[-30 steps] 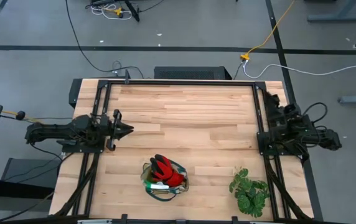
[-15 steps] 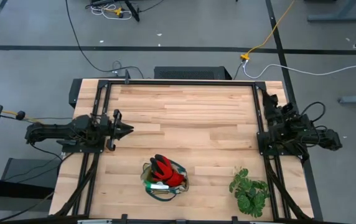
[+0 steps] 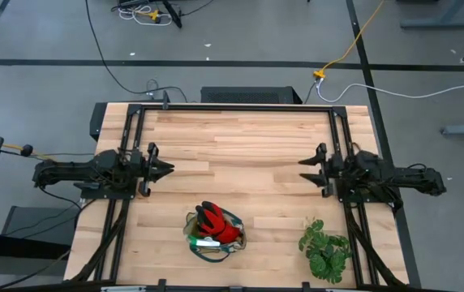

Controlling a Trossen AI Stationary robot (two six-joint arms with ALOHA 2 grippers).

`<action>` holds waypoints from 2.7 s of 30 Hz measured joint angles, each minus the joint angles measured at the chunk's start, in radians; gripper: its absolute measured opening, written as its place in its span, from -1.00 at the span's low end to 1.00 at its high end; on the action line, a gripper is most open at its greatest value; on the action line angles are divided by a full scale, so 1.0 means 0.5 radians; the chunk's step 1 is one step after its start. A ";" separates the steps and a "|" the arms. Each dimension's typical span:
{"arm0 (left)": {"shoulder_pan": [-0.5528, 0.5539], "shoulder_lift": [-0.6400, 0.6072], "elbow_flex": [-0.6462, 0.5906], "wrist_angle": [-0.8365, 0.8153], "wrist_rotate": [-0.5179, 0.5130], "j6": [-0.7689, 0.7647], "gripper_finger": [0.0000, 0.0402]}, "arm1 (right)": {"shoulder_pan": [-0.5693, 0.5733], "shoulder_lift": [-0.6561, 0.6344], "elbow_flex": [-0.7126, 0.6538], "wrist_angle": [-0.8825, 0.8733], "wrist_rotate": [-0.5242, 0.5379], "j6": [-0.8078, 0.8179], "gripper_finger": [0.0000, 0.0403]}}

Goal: Pick & Place Garden tools in Gardening bag
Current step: Return to Home Position

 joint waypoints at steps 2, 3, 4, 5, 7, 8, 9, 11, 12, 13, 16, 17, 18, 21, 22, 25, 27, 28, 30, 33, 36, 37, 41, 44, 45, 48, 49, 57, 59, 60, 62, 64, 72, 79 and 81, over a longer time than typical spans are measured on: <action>0.000 0.000 0.000 0.000 0.000 0.000 -0.69 | 0.000 0.000 0.000 -0.157 0.076 0.029 0.03; 0.000 0.000 0.000 0.000 0.000 0.000 -0.69 | 0.000 0.001 0.000 -0.217 0.100 0.031 0.03; 0.000 0.000 0.000 0.000 0.000 0.000 -0.69 | 0.000 0.009 -0.002 -0.216 0.124 0.014 0.03; 0.000 0.000 0.000 0.000 0.000 0.000 -0.69 | 0.000 0.019 -0.002 -0.206 0.134 -0.028 0.03; 0.000 0.000 0.000 0.001 0.000 0.000 -0.69 | 0.000 0.028 -0.001 -0.205 0.139 -0.174 0.03; 0.001 0.000 0.000 0.001 0.000 0.000 -0.69 | 0.000 0.033 -0.001 -0.207 0.140 -0.230 0.03; 0.001 0.000 -0.001 0.001 0.000 0.000 -0.69 | 0.000 0.035 -0.001 -0.211 0.146 -0.261 0.03; 0.001 0.000 -0.001 0.001 0.000 0.000 -0.69 | 0.000 0.035 -0.001 -0.210 0.160 -0.275 0.03; 0.000 0.000 -0.001 0.001 0.000 0.000 -0.69 | 0.000 0.034 -0.001 -0.209 0.159 -0.276 0.03; 0.000 0.000 -0.001 0.001 0.000 0.000 -0.69 | 0.000 0.034 -0.001 -0.207 0.159 -0.277 0.03; 0.001 0.000 -0.001 0.001 0.000 0.000 -0.69 | 0.000 0.034 -0.001 -0.209 0.159 -0.277 0.03; 0.001 0.000 -0.001 0.001 0.000 0.000 -0.69 | 0.000 0.034 -0.001 -0.209 0.159 -0.277 0.03; 0.001 0.000 -0.001 0.001 0.000 0.000 -0.69 | 0.000 0.034 -0.001 -0.208 0.160 -0.277 0.03; 0.002 0.000 -0.001 0.000 0.000 -0.001 -0.69 | 0.000 0.034 -0.001 -0.209 0.159 -0.277 0.03; 0.002 0.000 -0.001 -0.004 0.001 -0.006 -0.69 | 0.000 0.034 -0.001 -0.209 0.159 -0.277 0.03; 0.002 0.009 -0.001 -0.118 0.001 0.004 -0.69 | 0.000 0.034 -0.001 -0.208 0.160 -0.277 0.03; 0.002 0.008 -0.001 -0.196 0.001 -0.034 -0.69 | 0.000 0.034 -0.001 -0.209 0.159 -0.277 0.03; 0.002 0.008 -0.001 -0.220 0.001 -0.050 -0.69 | 0.000 0.034 -0.001 -0.209 0.159 -0.277 0.03; 0.002 0.009 -0.001 -0.239 0.001 -0.050 -0.69 | 0.000 0.034 -0.001 -0.209 0.159 -0.278 0.03; 0.002 0.008 -0.001 -0.238 0.001 -0.051 -0.69 | 0.000 0.034 -0.001 -0.209 0.159 -0.277 0.03; 0.002 0.008 -0.001 -0.238 0.000 -0.051 -0.69 | 0.000 0.034 -0.001 -0.209 0.159 -0.278 0.03; 0.002 0.008 -0.001 -0.238 0.000 -0.051 -0.69 | 0.000 0.034 -0.001 -0.209 0.159 -0.278 0.03; 0.002 0.008 -0.001 -0.238 0.001 -0.051 -0.69 | 0.000 0.034 0.000 -0.209 0.160 -0.278 0.03; 0.002 0.008 -0.001 -0.238 0.000 -0.051 -0.69 | 0.000 0.034 0.000 -0.209 0.159 -0.278 0.03; 0.002 0.008 -0.001 -0.238 0.000 -0.051 -0.69 | 0.000 0.034 0.000 -0.209 0.160 -0.278 0.03; 0.002 0.009 -0.001 -0.238 0.001 -0.050 -0.69 | 0.000 0.034 0.000 -0.209 0.160 -0.278 0.03; 0.002 0.008 -0.001 -0.238 0.000 -0.051 -0.69 | 0.000 0.034 0.000 -0.209 0.160 -0.278 0.03; 0.002 0.009 -0.001 -0.238 0.001 -0.051 -0.69 | 0.000 0.034 0.002 -0.209 0.159 -0.278 0.03; 0.002 0.009 -0.001 -0.238 0.001 -0.051 -0.69 | 0.000 0.034 0.002 -0.209 0.159 -0.278 0.03; 0.002 0.009 -0.001 -0.238 0.001 -0.050 -0.69 | 0.000 0.034 0.002 -0.209 0.160 -0.278 0.03; 0.002 0.009 -0.001 -0.238 0.001 -0.051 -0.69 | 0.000 0.034 0.002 -0.209 0.159 -0.278 0.03; 0.002 0.009 -0.001 -0.238 0.001 -0.050 -0.69 | 0.000 0.034 0.002 -0.209 0.159 -0.278 0.03; 0.002 0.009 -0.001 -0.238 0.001 -0.051 -0.69 | 0.000 0.034 0.002 -0.209 0.159 -0.278 0.03; 0.002 0.009 -0.001 -0.238 0.001 -0.050 -0.69 | 0.000 0.034 0.002 -0.209 0.159 -0.278 0.03; 0.002 0.009 -0.001 -0.238 0.001 -0.050 -0.69 | 0.000 0.034 0.002 -0.209 0.159 -0.278 0.03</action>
